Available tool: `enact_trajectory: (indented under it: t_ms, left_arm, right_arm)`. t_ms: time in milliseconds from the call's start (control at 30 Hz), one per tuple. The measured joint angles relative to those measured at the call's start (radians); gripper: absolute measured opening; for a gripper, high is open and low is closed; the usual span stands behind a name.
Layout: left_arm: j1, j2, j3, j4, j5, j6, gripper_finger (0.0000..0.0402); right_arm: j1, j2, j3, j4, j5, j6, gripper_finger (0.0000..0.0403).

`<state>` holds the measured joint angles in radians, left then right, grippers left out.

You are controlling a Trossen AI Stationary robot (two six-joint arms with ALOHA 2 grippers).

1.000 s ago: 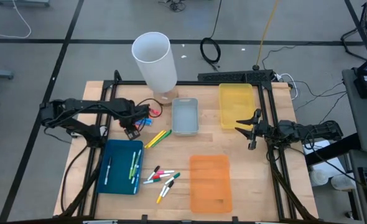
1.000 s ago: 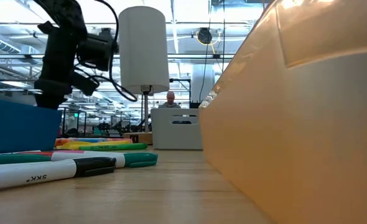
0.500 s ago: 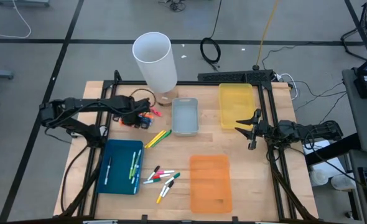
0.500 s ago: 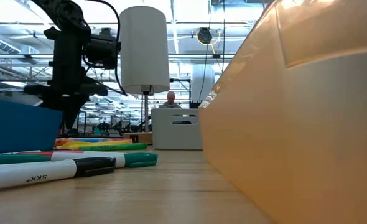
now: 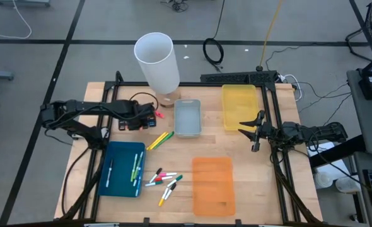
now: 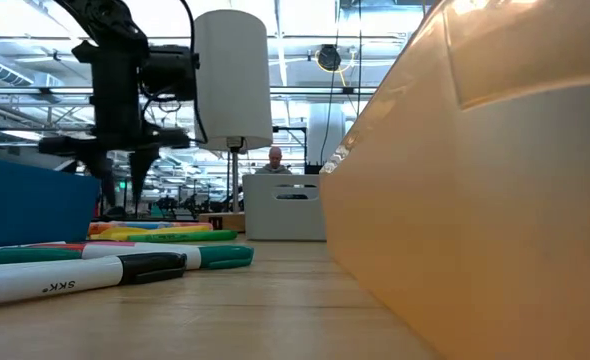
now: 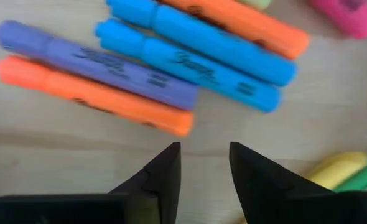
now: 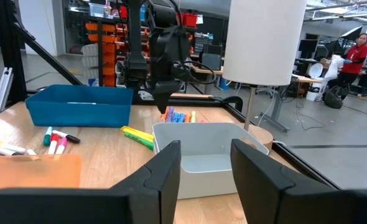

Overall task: Pick & Place Markers
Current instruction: Put the bottom large orange highlighter pen in the yellow bin

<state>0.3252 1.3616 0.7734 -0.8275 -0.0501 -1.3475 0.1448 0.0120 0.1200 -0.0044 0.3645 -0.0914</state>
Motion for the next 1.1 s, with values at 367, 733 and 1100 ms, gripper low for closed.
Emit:
enact_trajectory:
  t_ms: [367, 733, 1100]
  left_arm:
    - [0.000, 0.000, 0.000, 0.427, -0.007, -0.049, 0.0148]
    - [-0.093, 0.000, 0.000, 0.611, -0.391, 0.026, 0.0148]
    - [-0.185, 0.000, 0.000, 0.274, -0.330, -0.285, 0.0147]
  right_arm:
    - [0.000, 0.000, 0.000, 0.000, 0.000, 0.000, 0.0128]
    - [0.000, 0.000, 0.000, 0.000, 0.000, 0.000, 0.0128]
    - [0.000, 0.000, 0.000, 0.000, 0.000, 0.000, 0.0128]
